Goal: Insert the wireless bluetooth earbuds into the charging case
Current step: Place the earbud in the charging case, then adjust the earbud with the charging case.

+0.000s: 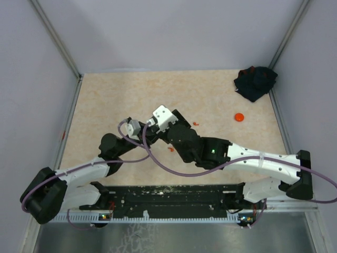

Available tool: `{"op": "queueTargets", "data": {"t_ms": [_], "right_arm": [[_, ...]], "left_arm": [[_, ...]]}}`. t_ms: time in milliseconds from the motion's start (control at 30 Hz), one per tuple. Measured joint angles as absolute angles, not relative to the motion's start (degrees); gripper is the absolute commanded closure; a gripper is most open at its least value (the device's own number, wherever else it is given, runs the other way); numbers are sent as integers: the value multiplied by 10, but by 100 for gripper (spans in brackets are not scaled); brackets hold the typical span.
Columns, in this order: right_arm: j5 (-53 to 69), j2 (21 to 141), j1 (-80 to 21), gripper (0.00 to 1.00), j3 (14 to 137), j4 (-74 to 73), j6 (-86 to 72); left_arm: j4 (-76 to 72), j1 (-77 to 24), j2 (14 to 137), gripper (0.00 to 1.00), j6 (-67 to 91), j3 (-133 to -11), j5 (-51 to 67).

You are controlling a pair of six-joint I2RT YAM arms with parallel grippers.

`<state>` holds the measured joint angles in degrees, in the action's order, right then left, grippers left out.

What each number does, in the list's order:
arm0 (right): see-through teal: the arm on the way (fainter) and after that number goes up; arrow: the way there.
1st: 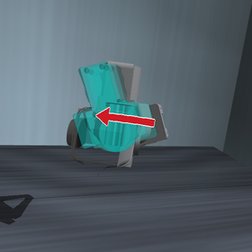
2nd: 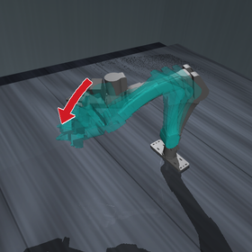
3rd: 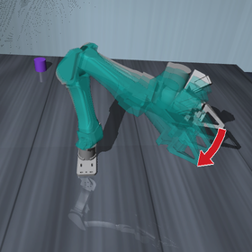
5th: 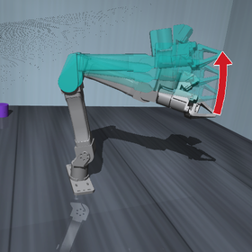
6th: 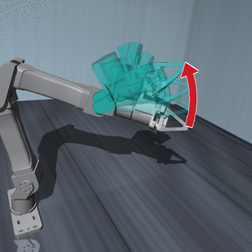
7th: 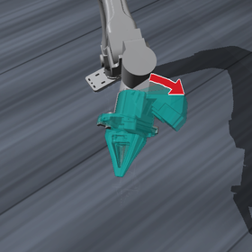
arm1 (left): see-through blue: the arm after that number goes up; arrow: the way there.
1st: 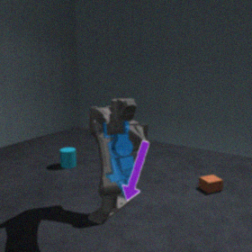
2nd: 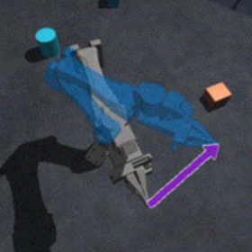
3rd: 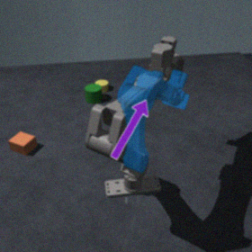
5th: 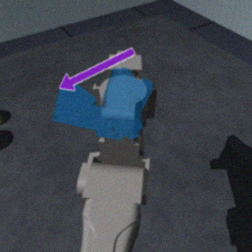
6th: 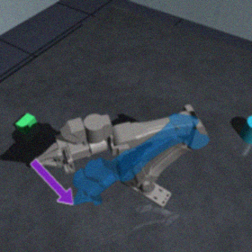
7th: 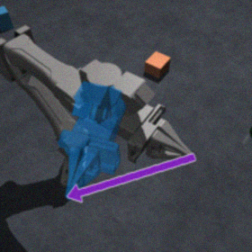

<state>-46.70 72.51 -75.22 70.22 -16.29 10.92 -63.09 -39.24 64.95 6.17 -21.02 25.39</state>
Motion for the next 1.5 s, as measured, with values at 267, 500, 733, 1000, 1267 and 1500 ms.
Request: {"op": "queueTargets", "data": {"t_ms": [267, 500, 733, 1000, 1267, 1500], "right_arm": [[-397, 675, -711, 38, 717, -213, 43], [-331, 653, -673, 33, 717, -253, 6], [-291, 662, -672, 32, 696, -262, -21], [-282, 671, -672, 32, 675, -255, -31], [-298, 673, -672, 32, 667, -235, -32], [-316, 684, -670, 33, 667, -227, -31]], "left_arm": [[-649, -392, 657, 100, 71, -176, 239], [-664, -392, 656, 100, 90, -153, 228], [-663, -392, 635, 100, 90, -152, 220], [-654, -392, 626, 100, 90, -152, 221], [-653, -392, 626, 100, 90, -153, 231], [-654, -392, 626, 100, 91, -158, 247]]}}
